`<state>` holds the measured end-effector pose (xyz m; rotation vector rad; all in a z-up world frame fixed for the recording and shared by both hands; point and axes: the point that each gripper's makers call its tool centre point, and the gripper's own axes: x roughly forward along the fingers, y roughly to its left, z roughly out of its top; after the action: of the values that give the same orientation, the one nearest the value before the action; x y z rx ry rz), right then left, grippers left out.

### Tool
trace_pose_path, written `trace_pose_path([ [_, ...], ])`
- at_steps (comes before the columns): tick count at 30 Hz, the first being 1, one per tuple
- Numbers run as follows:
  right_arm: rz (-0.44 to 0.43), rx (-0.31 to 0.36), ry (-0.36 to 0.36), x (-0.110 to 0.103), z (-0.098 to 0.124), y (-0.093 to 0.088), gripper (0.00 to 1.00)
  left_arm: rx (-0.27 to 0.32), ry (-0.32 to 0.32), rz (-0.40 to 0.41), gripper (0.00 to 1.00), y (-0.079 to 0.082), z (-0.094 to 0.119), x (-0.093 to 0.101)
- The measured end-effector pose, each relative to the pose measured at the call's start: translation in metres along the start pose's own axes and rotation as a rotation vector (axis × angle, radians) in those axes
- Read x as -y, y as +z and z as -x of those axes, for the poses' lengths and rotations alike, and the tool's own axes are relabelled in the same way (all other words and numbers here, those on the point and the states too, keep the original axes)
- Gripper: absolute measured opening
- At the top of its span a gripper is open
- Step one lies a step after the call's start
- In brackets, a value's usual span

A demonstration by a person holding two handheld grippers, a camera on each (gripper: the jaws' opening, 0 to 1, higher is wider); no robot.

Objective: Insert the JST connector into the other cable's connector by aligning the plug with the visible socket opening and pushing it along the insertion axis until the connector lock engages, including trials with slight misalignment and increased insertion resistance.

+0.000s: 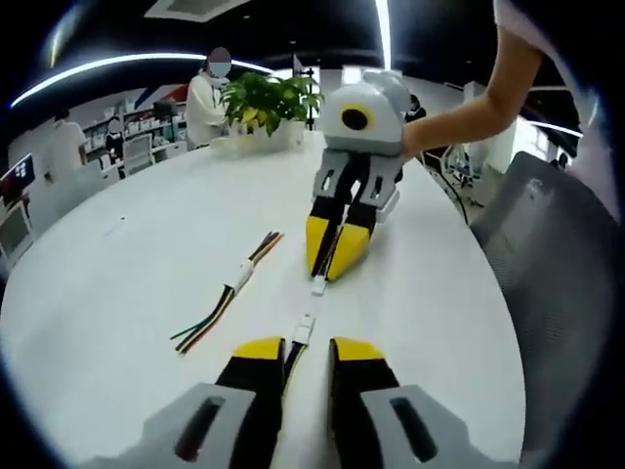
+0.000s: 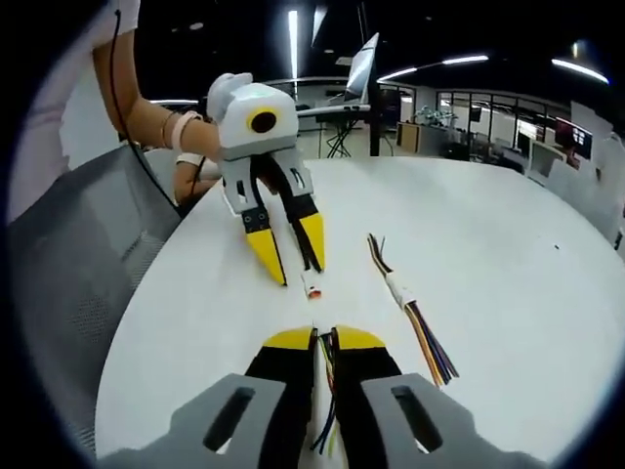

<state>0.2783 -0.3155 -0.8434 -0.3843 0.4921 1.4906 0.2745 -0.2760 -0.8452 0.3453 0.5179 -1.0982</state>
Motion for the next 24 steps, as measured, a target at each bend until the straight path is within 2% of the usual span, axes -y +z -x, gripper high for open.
trace_pose_path([
  [11,0.009,-0.012,0.012,-0.0022,0.0002,-0.005,0.08,0.016,-0.004,-0.01,0.09,0.0024,-0.004,-0.0018],
  [15,0.04,-0.006,0.011,-0.0017,0.0032,-0.0036,0.05,0.02,-0.006,-0.032,0.02,0.0029,-0.0048,-0.0005],
  [21,0.049,-0.004,0.012,-0.0012,0.004,-0.0034,0.04,0.032,-0.015,-0.031,0.01,0.0038,-0.0059,-0.001],
  [24,0.044,-0.002,0.008,-0.0003,0.0036,-0.0034,0.04,0.032,-0.015,-0.06,0.0,0.0043,-0.0062,-0.0007],
])
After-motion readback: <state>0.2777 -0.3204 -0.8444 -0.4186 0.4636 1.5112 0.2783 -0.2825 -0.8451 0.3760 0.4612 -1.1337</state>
